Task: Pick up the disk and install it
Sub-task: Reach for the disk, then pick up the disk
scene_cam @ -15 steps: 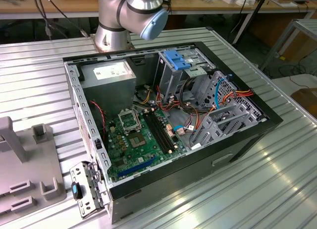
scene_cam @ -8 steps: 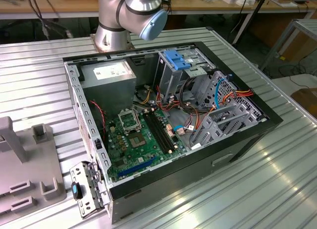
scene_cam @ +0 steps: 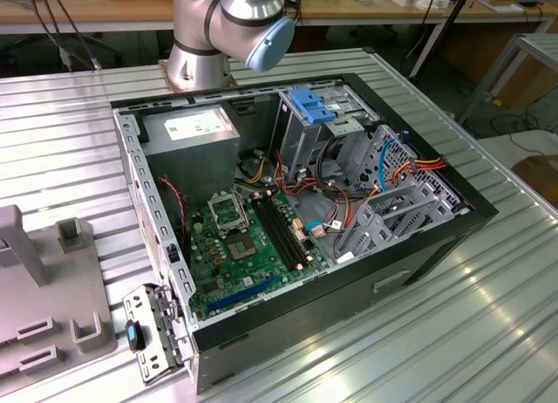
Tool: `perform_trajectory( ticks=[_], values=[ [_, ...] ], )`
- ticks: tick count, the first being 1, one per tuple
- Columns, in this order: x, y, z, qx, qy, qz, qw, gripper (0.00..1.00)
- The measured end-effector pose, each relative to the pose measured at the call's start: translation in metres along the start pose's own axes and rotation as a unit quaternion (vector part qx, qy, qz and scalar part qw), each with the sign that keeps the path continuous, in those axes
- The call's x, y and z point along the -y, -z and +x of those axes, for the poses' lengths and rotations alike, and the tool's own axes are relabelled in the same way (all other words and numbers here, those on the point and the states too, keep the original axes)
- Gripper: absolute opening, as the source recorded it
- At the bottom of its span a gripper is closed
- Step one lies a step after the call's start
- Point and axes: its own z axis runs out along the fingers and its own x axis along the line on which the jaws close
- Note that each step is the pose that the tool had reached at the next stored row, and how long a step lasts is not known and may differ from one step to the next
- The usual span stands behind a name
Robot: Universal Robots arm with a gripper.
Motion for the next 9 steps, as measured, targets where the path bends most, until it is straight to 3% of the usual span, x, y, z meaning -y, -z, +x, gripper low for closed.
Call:
perform_trajectory(
  ticks=[9],
  values=[
    [0.0000,0.0000,0.0002,-0.0002,0.004,-0.0001,1.0000,0.11]
  ],
)
